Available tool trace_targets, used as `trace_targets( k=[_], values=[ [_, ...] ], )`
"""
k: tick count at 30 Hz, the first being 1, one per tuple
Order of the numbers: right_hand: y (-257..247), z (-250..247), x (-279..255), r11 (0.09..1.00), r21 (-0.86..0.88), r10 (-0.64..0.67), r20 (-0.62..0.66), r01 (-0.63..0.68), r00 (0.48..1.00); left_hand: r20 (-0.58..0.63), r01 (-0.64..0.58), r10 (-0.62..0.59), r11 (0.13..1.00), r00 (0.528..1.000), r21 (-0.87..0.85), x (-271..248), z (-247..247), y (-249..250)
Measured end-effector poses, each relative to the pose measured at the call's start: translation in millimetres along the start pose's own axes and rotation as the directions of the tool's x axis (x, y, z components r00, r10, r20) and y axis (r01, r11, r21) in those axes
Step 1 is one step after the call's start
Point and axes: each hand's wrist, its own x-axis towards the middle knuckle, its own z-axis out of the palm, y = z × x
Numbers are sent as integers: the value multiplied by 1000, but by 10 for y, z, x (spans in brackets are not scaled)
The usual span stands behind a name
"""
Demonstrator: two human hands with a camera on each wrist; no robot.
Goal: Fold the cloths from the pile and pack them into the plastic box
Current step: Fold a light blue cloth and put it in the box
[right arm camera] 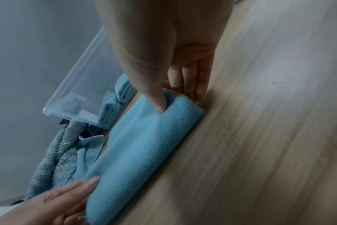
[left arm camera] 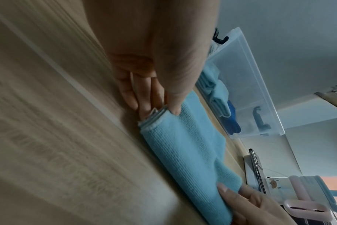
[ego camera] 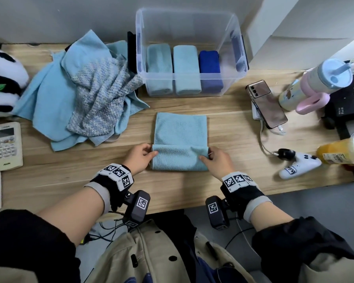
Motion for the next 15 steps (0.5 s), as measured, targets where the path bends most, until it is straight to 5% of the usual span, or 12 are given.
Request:
trace_targets(
  k=[7, 11, 15],
  values=[
    [-74, 51, 66, 991, -75, 108, -42, -111, 993, -52, 9, -6, 998, 999, 61, 79, 56, 59],
    [-81, 13, 18, 963, -135, -260, -239, 233, 935, -39, 61, -61, 998, 997, 5, 102, 34, 89],
    [-33, 40, -52, 798, -330, -520, 45, 504, 853, 59, 171, -171, 985, 984, 9, 67, -21, 155]
  ],
)
